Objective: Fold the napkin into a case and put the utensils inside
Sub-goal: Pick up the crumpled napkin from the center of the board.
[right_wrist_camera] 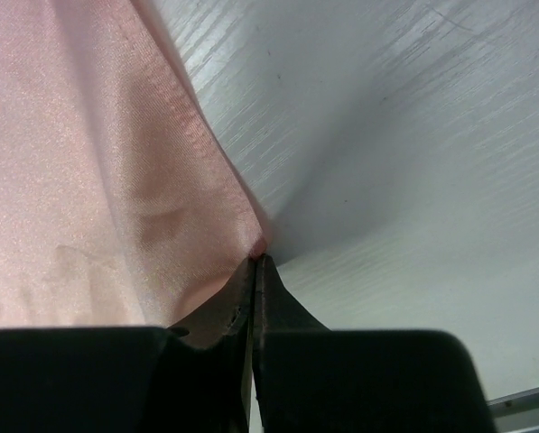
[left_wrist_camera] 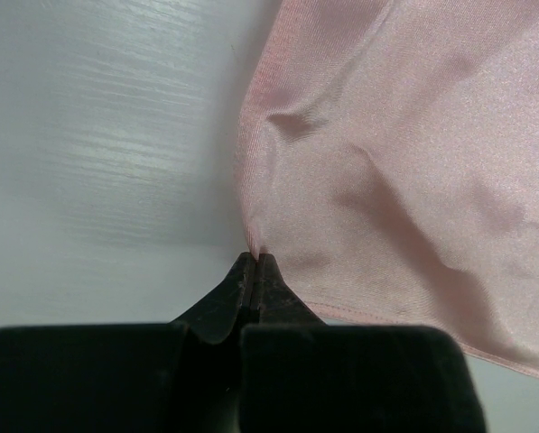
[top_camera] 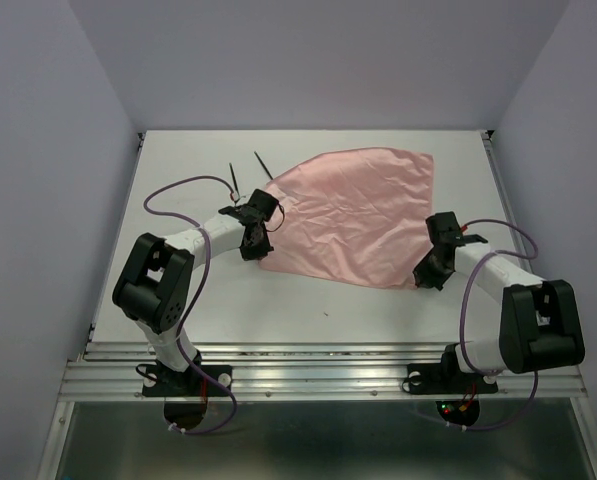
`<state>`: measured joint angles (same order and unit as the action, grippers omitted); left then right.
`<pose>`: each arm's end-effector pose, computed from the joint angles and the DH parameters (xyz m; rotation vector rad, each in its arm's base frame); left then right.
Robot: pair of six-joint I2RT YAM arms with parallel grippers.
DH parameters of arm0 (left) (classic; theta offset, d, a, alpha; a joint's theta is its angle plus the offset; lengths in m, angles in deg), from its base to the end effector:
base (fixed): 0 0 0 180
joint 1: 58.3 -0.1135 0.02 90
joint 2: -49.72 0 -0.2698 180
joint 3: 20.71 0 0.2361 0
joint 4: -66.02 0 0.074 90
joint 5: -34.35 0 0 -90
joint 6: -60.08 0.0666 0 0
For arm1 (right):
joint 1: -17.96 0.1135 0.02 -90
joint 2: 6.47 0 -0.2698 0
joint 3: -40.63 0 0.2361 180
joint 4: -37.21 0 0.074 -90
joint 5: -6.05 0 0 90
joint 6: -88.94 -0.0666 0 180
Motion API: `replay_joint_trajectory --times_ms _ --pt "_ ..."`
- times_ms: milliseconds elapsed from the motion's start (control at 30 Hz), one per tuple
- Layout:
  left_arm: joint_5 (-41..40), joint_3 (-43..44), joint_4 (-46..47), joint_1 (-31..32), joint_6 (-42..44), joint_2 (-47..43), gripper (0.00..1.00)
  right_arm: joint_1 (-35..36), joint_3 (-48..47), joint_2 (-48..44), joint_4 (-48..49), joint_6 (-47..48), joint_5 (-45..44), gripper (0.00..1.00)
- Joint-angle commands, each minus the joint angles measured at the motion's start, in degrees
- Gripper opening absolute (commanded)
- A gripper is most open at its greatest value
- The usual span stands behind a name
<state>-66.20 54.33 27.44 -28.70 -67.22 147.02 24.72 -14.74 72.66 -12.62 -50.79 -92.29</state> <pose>0.3023 -0.1577 0.1699 -0.2380 2.6027 -0.1733 0.2243 0.0169 0.1491 1.0609 2.6143 0.0113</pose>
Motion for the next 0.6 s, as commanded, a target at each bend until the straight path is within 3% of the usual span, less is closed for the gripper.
replay_joint_trajectory --times_ms 0,167,267,300,333,400,567 --pt "-1.1 -0.7 -0.5 -0.1 0.7 -1.5 0.00 -0.1 0.0 -3.5 2.2 0.0 0.3 0.01" --pt "-0.6 -0.8 0.0 -0.1 1.0 -1.4 0.00 -0.1 -0.5 -6.4 4.1 3.2 2.1 0.04" --pt "0.1 -1.1 0.7 -0.1 1.0 -1.3 0.00 -0.1 0.2 -4.3 3.4 2.7 2.4 0.33" --pt "0.3 -1.1 0.7 -0.1 0.9 -1.1 0.00 -0.1 0.5 -3.3 3.1 2.3 2.8 0.47" --pt "0.3 -1.1 0.6 -0.1 0.9 -1.1 0.00 -0.1 0.8 -3.0 3.1 2.1 3.1 0.52" --pt "0.1 -1.1 0.6 -0.1 1.0 -1.1 0.00 -0.1 1.9 -2.5 3.2 1.5 3.2 0.56" --pt "-0.1 -0.7 0.4 -0.1 1.2 -1.0 0.00 -0.1 2.3 -2.3 2.9 1.7 2.3 0.57"
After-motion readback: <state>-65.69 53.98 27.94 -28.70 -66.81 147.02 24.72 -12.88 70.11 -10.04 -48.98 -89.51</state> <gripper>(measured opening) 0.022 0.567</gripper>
